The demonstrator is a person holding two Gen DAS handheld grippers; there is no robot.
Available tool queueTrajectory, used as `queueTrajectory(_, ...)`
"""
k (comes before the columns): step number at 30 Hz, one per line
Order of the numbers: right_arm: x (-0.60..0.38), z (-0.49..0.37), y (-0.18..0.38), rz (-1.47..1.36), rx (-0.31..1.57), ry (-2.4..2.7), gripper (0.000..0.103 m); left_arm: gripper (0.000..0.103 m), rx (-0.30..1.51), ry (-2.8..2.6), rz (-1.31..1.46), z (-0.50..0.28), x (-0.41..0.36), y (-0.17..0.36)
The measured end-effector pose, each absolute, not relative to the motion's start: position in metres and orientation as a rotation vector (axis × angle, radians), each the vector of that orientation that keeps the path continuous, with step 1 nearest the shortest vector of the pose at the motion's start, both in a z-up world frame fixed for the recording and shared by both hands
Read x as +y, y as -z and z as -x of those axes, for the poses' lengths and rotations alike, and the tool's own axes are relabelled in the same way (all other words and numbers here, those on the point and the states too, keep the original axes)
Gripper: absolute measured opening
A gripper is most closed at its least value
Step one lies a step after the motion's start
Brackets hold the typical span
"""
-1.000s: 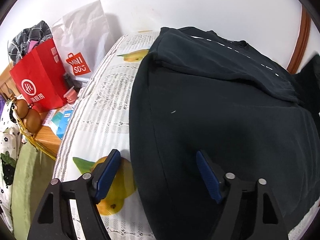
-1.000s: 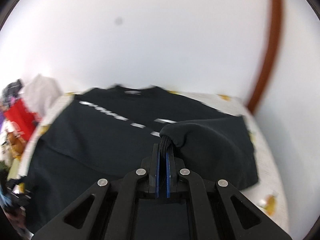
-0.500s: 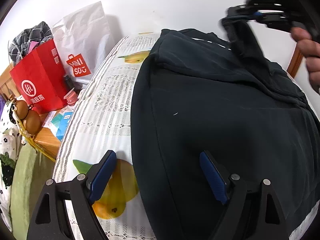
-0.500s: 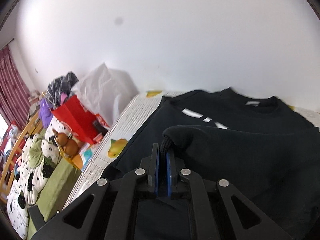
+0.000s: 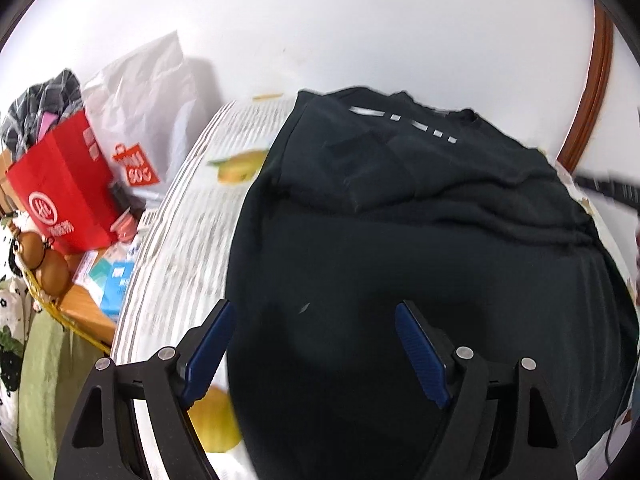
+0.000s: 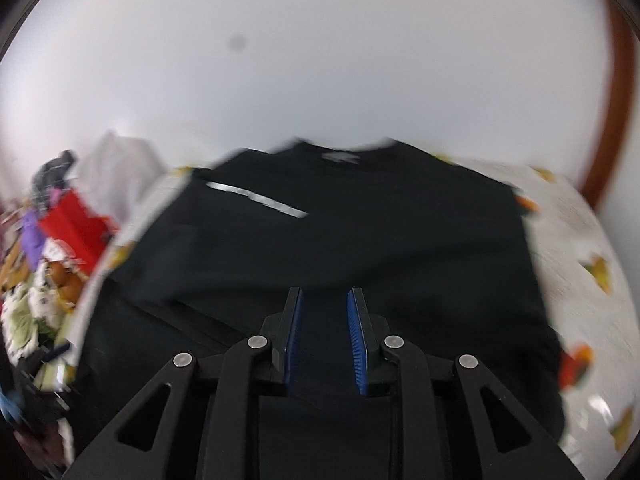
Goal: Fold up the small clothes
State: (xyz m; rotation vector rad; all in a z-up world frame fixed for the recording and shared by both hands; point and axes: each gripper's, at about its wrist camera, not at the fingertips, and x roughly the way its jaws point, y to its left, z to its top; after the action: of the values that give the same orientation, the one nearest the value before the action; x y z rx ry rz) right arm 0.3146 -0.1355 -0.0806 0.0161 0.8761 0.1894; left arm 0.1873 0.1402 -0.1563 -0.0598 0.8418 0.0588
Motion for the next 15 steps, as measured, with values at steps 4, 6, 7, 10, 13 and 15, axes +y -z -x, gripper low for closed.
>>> queueTrajectory(4, -0.193, -0.297, 0.095, -0.047, 0.909, -0.09, 0.023, 0.079, 0.821, -0.063, 0.027, -0.197, 0.124, 0.142)
queueTrajectory(6, -0.216, -0.289, 0.102, -0.05, 0.918, -0.043, 0.023, 0.079, 0.808, -0.064, 0.007, -0.201, 0.116, 0.135)
queueTrajectory(7, -0.223, -0.287, 0.104, -0.054, 0.92, -0.035, 0.023, 0.079, 0.803, -0.074, -0.007, -0.202, 0.112, 0.133)
queueTrajectory(10, -0.242, -0.281, 0.111, -0.065, 0.927, -0.012, 0.023, 0.079, 0.791, -0.078, -0.026, -0.207, 0.101, 0.126)
queueTrajectory(13, -0.247, -0.28, 0.118, -0.06, 0.937, -0.013, 0.023, 0.079, 0.781, -0.087, -0.042, -0.212, 0.094, 0.122)
queueTrajectory(15, -0.246, -0.28, 0.12, -0.051, 0.938, -0.019, 0.023, 0.079, 0.781, -0.088, -0.046, -0.215, 0.09, 0.122)
